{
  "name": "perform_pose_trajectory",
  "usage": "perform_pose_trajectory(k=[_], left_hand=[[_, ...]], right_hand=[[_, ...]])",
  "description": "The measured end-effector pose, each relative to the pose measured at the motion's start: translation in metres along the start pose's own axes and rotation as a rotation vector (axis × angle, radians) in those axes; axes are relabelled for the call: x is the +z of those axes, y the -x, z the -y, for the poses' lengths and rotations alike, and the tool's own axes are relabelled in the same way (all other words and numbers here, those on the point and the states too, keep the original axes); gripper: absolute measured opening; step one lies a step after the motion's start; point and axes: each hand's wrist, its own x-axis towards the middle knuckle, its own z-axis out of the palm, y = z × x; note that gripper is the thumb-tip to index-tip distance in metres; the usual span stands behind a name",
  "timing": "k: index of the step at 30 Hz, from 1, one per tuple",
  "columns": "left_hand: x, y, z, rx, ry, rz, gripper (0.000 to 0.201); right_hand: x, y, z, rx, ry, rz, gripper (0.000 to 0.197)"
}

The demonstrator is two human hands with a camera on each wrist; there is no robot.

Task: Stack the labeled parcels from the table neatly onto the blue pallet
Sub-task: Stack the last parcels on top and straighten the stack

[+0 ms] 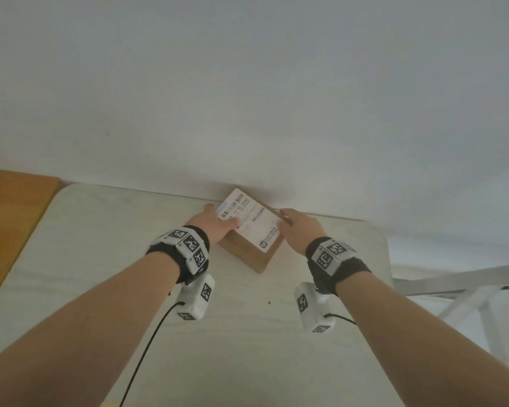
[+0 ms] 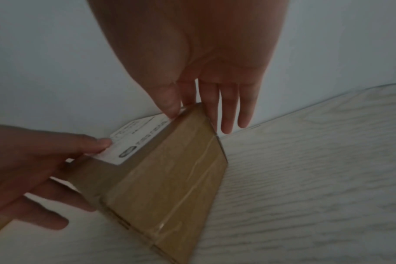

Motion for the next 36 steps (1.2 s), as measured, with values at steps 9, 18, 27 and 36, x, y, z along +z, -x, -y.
perform_pose_trajectory(k=[9,18,27,36], left_hand=[[0.001,-0.002,0.006,-0.094,0.472,0.055,0.089],[-0.008,-0.001,0.026,-0.118,0.488,0.134,0.054],[-0.035,0.011,0.048,-0.046,0.533,0.255,0.026],[-0.067,0.032,0.069,0.150,0.470,0.280,0.007]], right_hand=[[0.002,-0.019,0.006,0.036,0.144,0.092,0.050],[0.012,-0.004,0.031,0.099,-0.221,0.220,0.026],[0.039,0.016,0.062,0.191,-0.405,0.153,0.046],[0.059,0.047,0.095,0.308,-0.703,-0.059,0.048]])
